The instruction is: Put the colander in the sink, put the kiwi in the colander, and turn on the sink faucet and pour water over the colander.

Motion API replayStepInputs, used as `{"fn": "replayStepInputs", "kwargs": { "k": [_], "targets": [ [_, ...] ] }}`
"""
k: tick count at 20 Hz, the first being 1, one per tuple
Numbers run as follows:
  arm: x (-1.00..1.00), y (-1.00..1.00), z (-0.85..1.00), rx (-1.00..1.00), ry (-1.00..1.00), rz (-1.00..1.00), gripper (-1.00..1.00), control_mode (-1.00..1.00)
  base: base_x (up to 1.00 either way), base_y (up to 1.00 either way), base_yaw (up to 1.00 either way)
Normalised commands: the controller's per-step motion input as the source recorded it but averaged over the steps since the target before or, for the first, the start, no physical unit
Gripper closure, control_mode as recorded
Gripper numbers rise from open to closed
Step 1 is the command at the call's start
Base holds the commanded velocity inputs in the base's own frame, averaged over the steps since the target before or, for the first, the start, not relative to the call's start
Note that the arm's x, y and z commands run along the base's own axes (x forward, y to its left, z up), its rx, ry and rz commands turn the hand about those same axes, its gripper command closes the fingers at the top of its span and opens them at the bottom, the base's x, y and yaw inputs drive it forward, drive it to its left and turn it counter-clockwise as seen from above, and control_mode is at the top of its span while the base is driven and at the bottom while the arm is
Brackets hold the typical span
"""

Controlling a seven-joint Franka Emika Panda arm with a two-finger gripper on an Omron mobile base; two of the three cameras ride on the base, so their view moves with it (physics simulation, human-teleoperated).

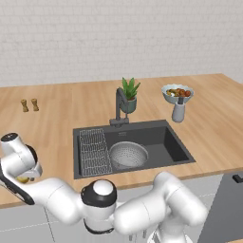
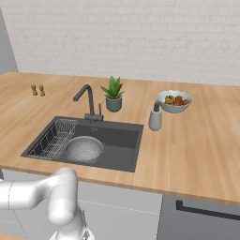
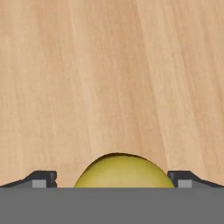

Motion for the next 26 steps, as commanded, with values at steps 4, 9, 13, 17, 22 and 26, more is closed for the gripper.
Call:
{"fn": "replayStepInputs", "kwargs": {
  "k": [4, 9, 13, 17, 22, 26],
  "targets": [
    [0.00, 0.08, -0.08, 0.01, 0.02, 0.00, -1.00, -1.00, 0.00, 0.00, 0.00],
    [0.05, 0.00, -0.15, 0.00, 0.00, 0.00, -1.00, -1.00, 0.00, 0.00, 0.00],
    [-0.14, 0.00, -0.13, 0.00, 0.06, 0.00, 1.00, -1.00, 0.00, 0.00, 0.00],
    [-0.27, -0.34, 0.01, 0.00, 0.01, 0.00, 1.00, -1.00, 0.00, 0.00, 0.00],
    [-0.34, -0.85, 0.16, 0.02, 0.00, 0.00, 1.00, -1.00, 0.00, 0.00, 0.00],
    [-0.31, -1.00, 0.28, 0.01, -0.01, 0.00, 1.00, -1.00, 0.00, 0.00, 0.00]
  ]
}}
